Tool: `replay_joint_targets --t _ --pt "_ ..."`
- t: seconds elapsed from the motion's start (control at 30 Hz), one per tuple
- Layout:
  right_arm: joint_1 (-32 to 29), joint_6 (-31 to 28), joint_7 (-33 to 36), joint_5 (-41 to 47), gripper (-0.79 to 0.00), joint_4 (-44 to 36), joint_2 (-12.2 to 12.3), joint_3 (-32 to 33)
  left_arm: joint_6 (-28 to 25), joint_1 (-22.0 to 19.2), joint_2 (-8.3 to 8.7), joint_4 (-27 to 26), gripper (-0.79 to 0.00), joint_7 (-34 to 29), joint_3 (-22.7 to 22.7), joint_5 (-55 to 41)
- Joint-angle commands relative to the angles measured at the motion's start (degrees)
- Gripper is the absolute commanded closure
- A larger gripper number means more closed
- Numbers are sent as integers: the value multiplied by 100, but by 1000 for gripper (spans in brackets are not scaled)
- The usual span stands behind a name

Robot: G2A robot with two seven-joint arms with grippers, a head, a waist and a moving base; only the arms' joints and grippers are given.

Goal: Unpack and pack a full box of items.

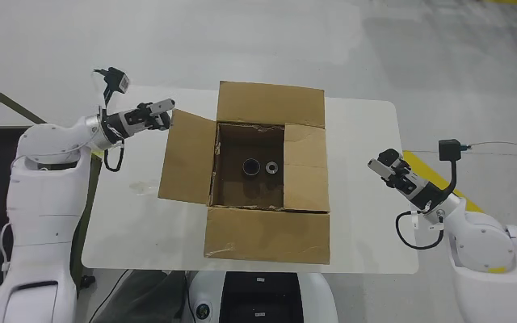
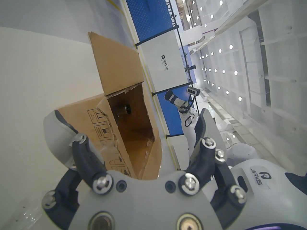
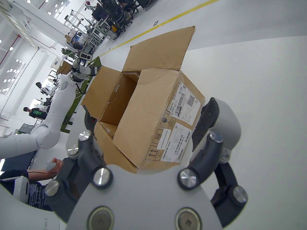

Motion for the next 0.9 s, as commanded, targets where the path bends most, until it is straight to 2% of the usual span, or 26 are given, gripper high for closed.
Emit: replay_joint_targets --t 0.0,0.13,0.3,0.67,0.87 --pt "0 0 0 0 -785 0 0 0 -62 -80 -21 41 -785 -49 237 75" --pt "0 0 0 0 -785 0 0 0 19 -314 -65 301 -785 -264 606 -51" --pt "0 0 0 0 -785 0 0 0 36 -612 -108 563 -785 -460 849 -361" --pt "0 0 0 0 -785 0 0 0 224 -803 -94 243 -785 -805 906 -862" --pt "0 0 0 0 -785 0 0 0 450 -959 -128 137 -785 -847 1092 -1183"
